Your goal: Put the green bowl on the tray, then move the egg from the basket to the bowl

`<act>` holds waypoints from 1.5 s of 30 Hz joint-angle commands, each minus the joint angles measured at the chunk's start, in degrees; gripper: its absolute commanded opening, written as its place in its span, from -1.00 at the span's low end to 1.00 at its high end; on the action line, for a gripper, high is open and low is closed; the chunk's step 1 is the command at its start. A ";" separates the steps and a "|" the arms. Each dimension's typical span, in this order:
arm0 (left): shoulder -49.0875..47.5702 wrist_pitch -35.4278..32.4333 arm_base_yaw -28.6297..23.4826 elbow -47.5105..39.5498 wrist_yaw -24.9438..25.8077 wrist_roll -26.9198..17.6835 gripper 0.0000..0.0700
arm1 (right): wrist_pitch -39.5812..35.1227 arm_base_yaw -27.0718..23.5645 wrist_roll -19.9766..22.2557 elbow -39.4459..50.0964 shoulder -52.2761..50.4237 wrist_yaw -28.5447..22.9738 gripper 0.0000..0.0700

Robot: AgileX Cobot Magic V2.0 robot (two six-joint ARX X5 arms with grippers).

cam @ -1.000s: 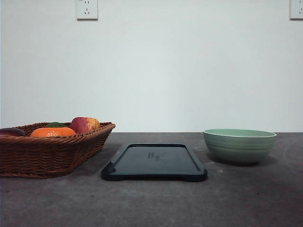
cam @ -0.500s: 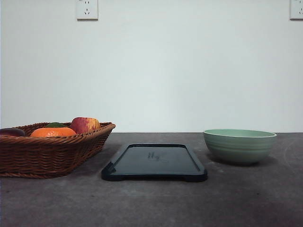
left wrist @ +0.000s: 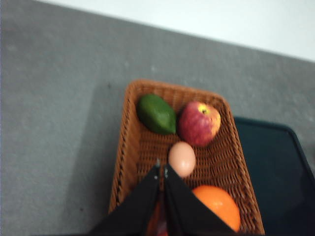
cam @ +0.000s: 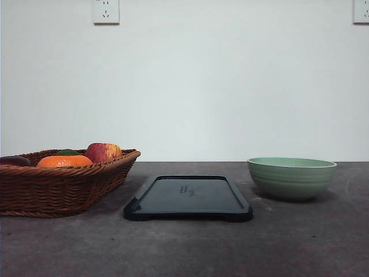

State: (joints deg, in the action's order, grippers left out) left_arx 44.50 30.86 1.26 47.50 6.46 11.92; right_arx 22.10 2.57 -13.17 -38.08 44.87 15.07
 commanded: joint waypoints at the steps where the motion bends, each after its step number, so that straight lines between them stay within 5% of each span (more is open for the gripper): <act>1: 1.88 0.98 0.00 2.12 0.78 -1.20 -1.00 | 0.62 0.22 0.81 -1.73 2.36 0.50 -0.98; 18: 10.45 12.88 0.74 6.57 4.58 -3.94 -0.97 | 12.20 0.31 4.98 -13.43 17.52 2.07 -0.87; 23: 10.44 12.91 0.74 6.57 4.59 -3.69 -0.14 | 12.32 0.31 5.73 -13.47 17.61 2.01 -0.15; 31: 10.44 13.17 0.74 6.57 4.59 -3.59 -0.12 | 15.95 0.31 5.27 -16.28 19.80 1.91 -0.15; 45: 10.44 13.26 0.74 6.57 4.59 -3.30 -0.12 | 26.09 0.31 7.99 -32.93 40.22 1.35 -0.15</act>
State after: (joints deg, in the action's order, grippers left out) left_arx 54.50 44.58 1.91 52.88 10.79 8.59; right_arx 48.17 2.68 -6.34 -69.67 83.39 16.48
